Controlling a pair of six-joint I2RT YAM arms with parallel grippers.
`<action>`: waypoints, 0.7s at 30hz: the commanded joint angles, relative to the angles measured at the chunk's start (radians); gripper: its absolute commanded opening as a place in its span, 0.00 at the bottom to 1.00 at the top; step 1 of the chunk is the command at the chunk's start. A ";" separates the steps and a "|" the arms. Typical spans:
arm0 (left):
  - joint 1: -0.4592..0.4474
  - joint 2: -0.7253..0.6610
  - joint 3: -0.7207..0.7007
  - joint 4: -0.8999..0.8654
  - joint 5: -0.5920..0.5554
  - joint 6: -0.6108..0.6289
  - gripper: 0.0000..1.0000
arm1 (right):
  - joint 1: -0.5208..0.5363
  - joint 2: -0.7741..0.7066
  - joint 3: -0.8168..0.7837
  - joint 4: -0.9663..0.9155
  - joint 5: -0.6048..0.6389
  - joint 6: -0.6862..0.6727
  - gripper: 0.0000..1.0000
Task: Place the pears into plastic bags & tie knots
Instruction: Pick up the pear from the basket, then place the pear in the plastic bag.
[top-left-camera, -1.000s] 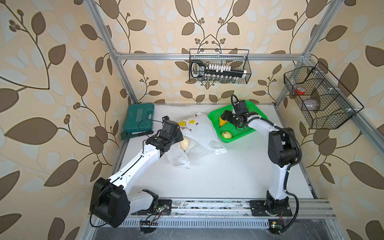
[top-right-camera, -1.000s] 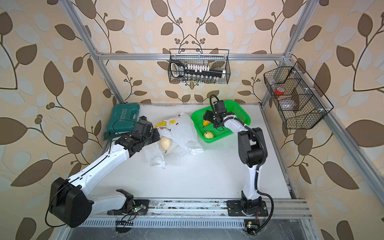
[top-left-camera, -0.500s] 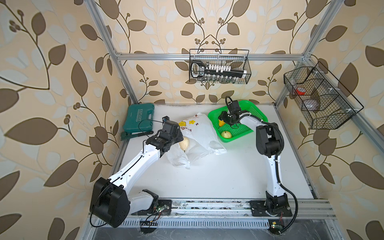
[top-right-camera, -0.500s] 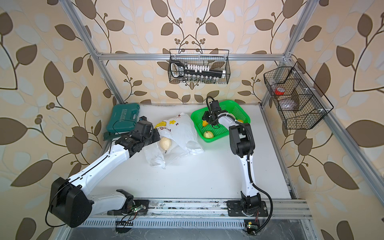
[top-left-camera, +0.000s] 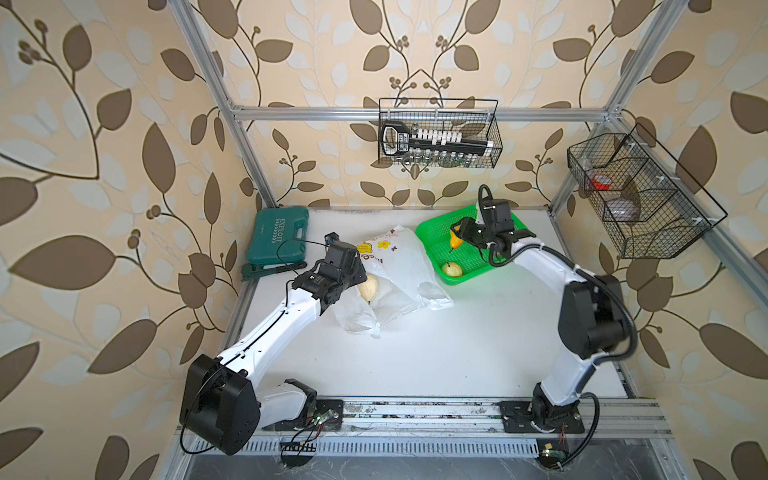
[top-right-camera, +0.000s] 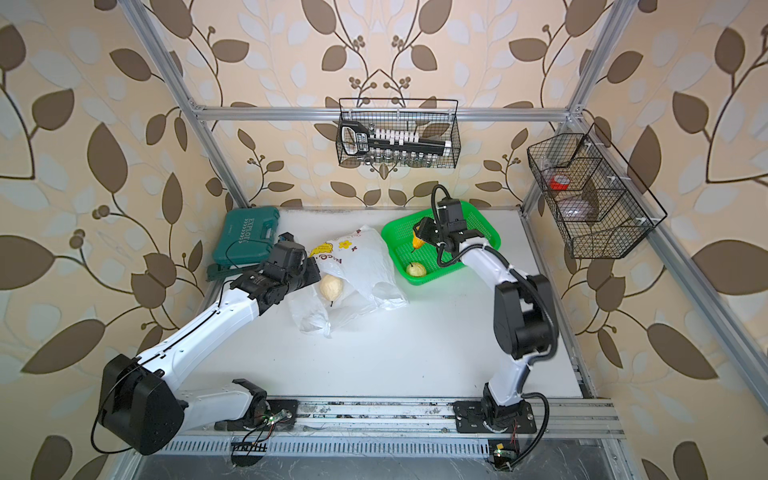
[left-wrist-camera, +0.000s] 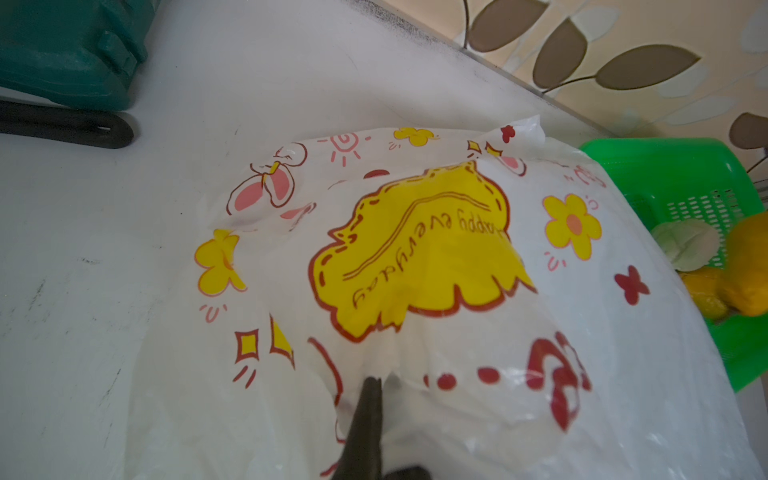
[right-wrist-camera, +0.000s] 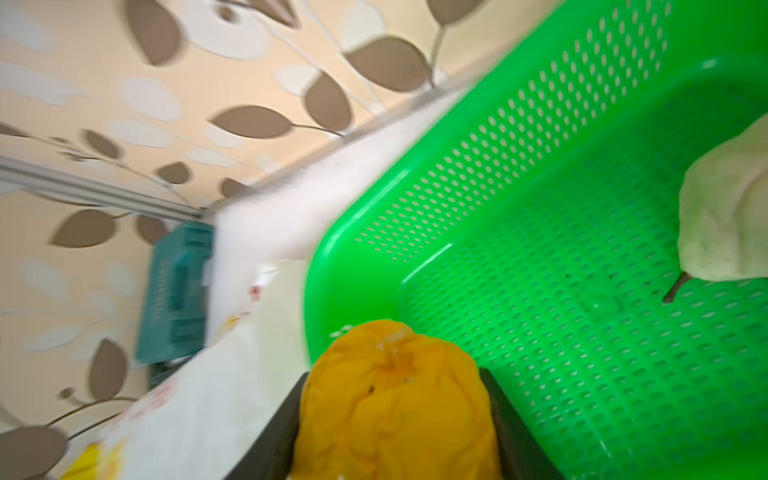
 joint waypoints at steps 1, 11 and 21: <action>-0.003 -0.003 0.022 0.010 0.022 0.020 0.00 | 0.065 -0.208 -0.141 0.055 -0.052 -0.011 0.42; -0.003 0.002 0.066 -0.021 0.167 0.107 0.00 | 0.520 -0.677 -0.516 0.056 0.005 0.066 0.42; -0.003 -0.033 0.070 -0.036 0.278 0.134 0.00 | 0.678 -0.406 -0.509 0.195 0.042 0.071 0.42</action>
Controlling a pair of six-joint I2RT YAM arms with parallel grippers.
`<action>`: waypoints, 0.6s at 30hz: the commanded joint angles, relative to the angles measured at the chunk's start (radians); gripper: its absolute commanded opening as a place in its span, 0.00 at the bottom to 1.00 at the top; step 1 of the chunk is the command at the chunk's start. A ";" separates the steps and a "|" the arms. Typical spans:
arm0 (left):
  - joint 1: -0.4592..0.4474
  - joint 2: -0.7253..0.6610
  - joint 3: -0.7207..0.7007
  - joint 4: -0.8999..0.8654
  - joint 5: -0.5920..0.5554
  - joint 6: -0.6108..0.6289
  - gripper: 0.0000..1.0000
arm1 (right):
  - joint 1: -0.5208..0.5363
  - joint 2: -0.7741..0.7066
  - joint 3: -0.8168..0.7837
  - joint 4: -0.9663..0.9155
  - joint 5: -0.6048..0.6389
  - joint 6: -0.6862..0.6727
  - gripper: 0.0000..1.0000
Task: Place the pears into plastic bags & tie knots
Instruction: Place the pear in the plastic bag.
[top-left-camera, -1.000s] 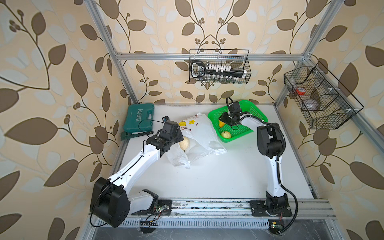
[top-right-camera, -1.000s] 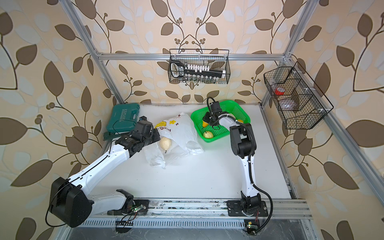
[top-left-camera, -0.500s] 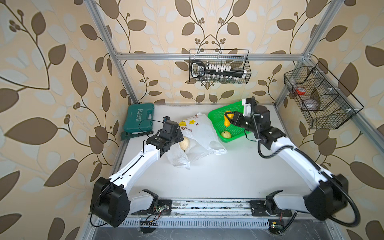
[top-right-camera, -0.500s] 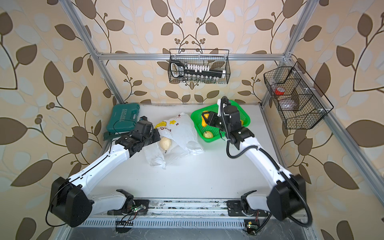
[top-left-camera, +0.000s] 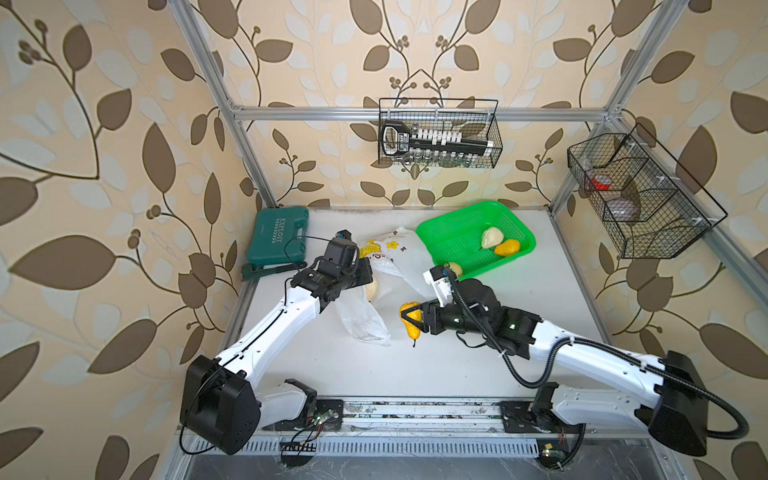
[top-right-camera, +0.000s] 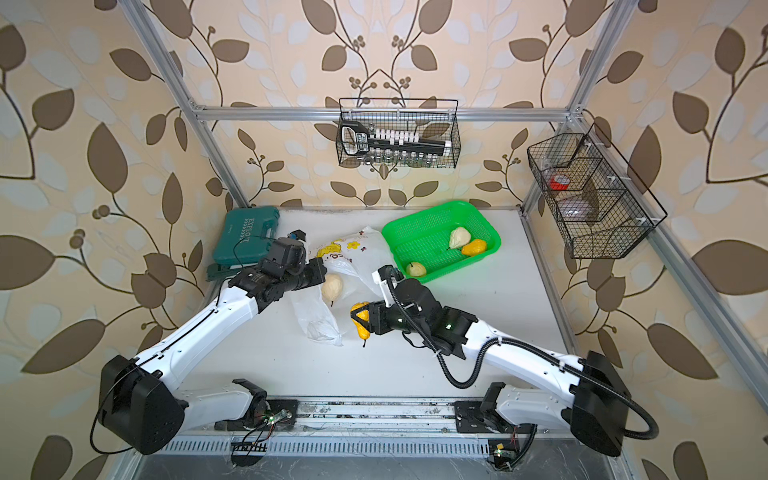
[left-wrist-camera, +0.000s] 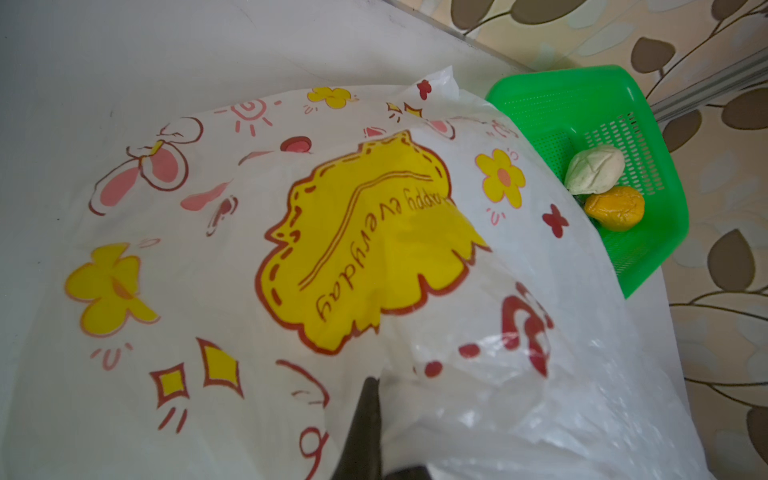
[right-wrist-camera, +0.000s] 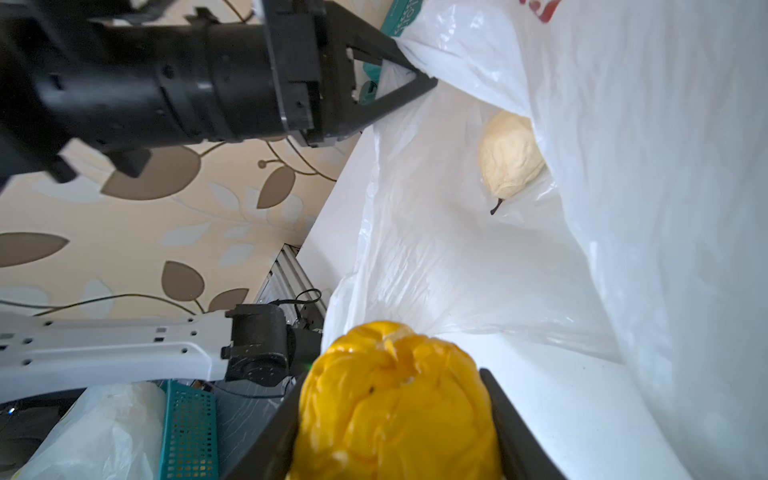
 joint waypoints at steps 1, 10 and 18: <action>-0.003 -0.038 0.035 -0.022 0.049 0.038 0.00 | -0.007 0.104 0.044 0.053 0.039 -0.032 0.42; -0.007 -0.019 0.019 0.001 0.082 0.028 0.00 | -0.135 0.514 0.362 0.039 0.059 -0.066 0.42; -0.010 0.019 0.008 0.030 0.033 -0.060 0.00 | -0.150 0.784 0.690 -0.150 0.033 -0.141 0.87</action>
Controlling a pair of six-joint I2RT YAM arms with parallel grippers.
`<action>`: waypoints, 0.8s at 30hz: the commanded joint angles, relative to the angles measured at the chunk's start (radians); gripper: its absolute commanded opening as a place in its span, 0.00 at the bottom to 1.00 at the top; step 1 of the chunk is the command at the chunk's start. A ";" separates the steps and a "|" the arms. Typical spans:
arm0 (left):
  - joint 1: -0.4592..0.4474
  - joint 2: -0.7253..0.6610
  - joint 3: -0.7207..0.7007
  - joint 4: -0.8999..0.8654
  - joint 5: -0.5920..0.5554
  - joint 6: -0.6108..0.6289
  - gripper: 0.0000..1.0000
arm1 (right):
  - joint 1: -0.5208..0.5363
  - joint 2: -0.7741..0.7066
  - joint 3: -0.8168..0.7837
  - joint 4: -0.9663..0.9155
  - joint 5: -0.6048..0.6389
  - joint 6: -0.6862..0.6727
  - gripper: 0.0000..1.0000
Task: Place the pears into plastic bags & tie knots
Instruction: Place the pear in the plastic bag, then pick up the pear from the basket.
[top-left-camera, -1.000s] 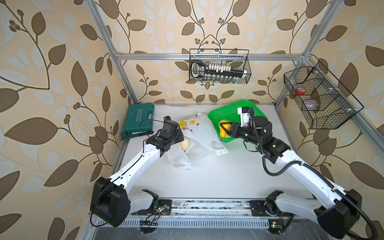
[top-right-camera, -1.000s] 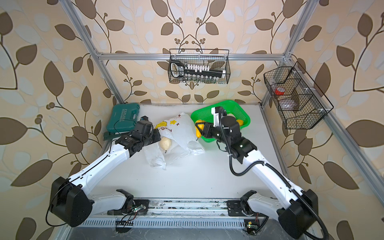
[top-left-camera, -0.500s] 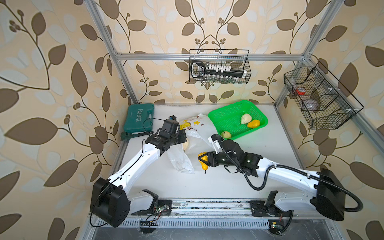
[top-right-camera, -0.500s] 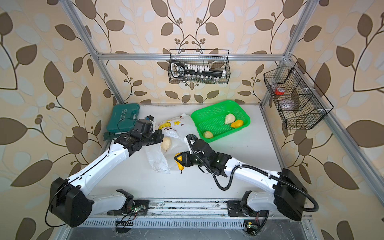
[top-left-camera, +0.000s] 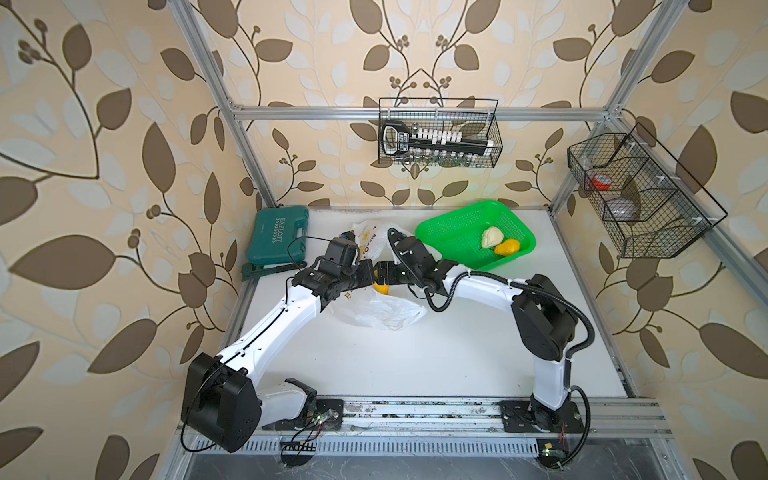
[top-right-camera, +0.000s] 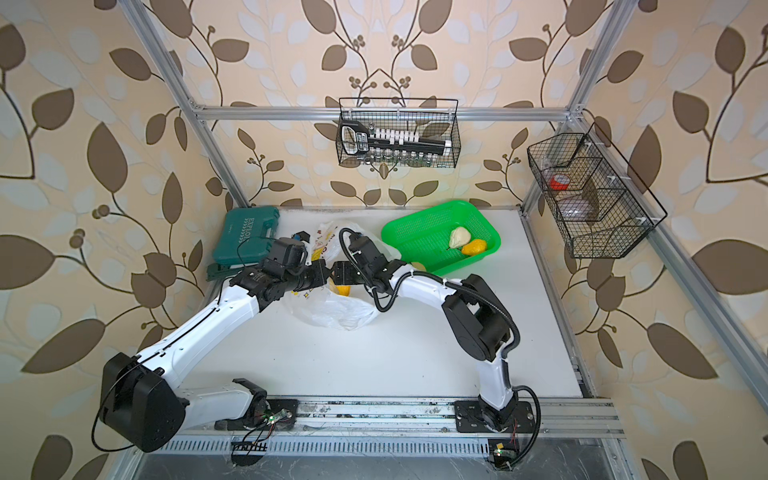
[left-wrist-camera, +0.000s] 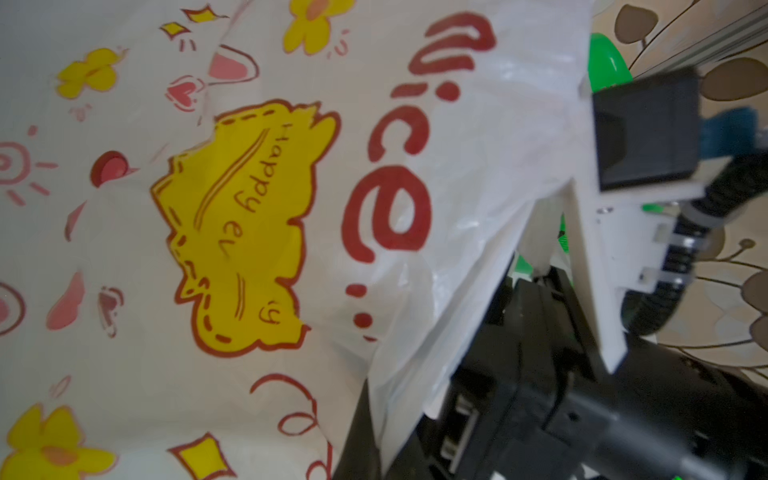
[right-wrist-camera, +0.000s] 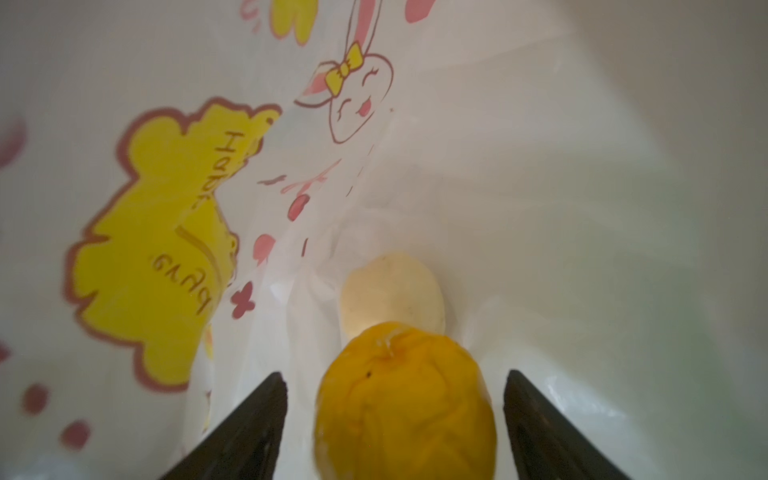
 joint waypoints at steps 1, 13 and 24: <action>-0.009 0.004 0.004 0.036 -0.032 -0.063 0.00 | 0.000 0.005 0.042 -0.102 -0.017 -0.058 0.89; -0.008 -0.009 -0.017 0.065 -0.104 -0.097 0.00 | -0.048 -0.583 -0.284 -0.173 -0.213 -0.168 0.91; -0.007 -0.014 -0.015 0.071 -0.101 -0.092 0.00 | -0.346 -0.693 -0.476 -0.243 0.141 -0.228 0.70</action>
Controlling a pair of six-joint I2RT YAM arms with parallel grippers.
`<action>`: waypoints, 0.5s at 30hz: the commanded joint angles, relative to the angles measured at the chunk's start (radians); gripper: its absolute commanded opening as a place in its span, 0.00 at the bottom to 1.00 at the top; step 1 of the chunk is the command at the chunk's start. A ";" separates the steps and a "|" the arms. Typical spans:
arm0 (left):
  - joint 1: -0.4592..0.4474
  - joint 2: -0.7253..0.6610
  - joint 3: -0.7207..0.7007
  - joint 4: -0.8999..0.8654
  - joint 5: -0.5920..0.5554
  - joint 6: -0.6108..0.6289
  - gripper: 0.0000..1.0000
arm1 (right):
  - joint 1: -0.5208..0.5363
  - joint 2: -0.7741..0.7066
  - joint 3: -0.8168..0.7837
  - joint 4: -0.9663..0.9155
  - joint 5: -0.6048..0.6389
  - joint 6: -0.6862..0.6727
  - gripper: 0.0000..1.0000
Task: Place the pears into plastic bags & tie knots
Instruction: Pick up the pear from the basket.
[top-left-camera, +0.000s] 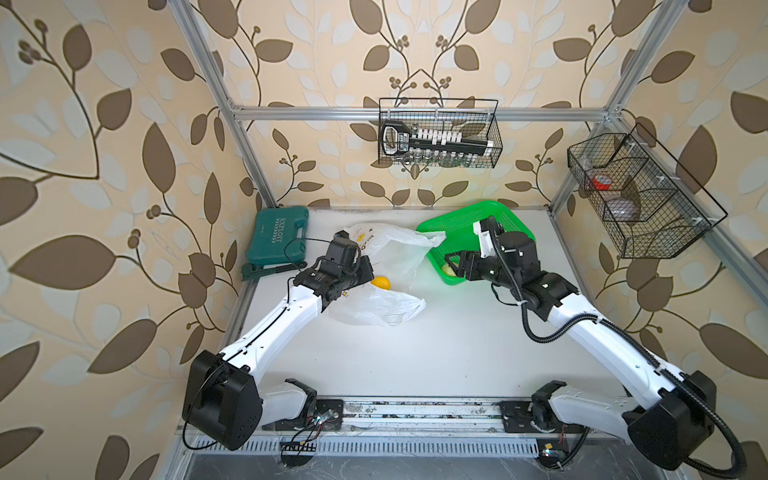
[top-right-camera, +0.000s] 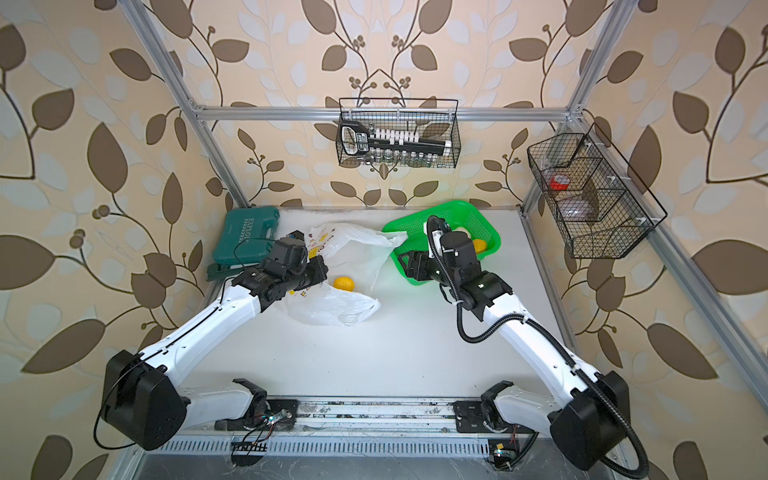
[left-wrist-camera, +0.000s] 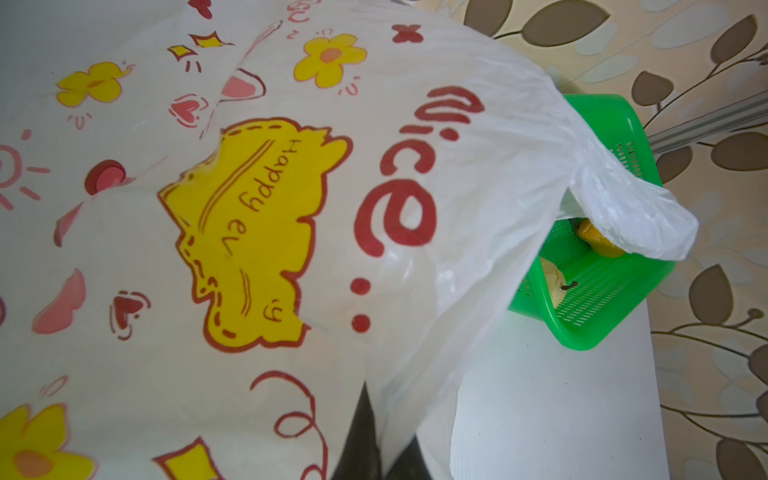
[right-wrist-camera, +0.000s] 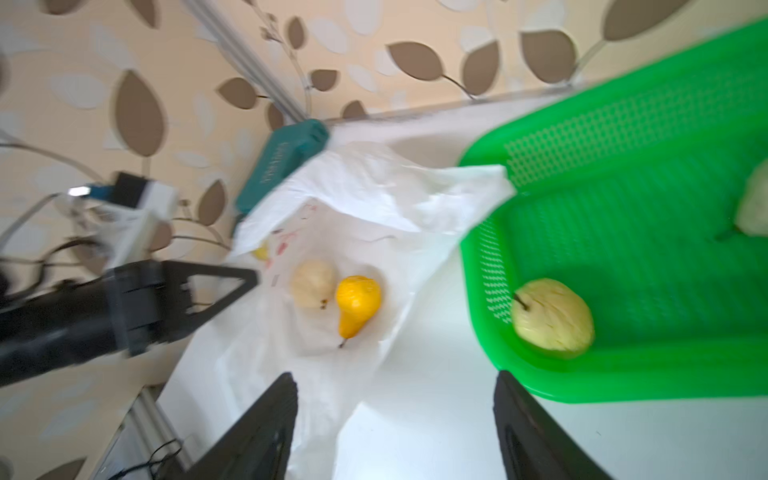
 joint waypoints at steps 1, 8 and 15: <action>-0.007 -0.019 -0.001 0.024 -0.015 -0.002 0.00 | -0.018 0.112 -0.019 -0.036 0.154 -0.069 0.67; -0.008 -0.009 0.007 0.024 -0.012 -0.002 0.00 | -0.017 0.318 0.056 0.014 0.182 -0.143 0.48; -0.007 -0.002 0.003 0.028 -0.008 -0.004 0.00 | -0.016 0.430 0.120 0.047 0.195 -0.153 0.45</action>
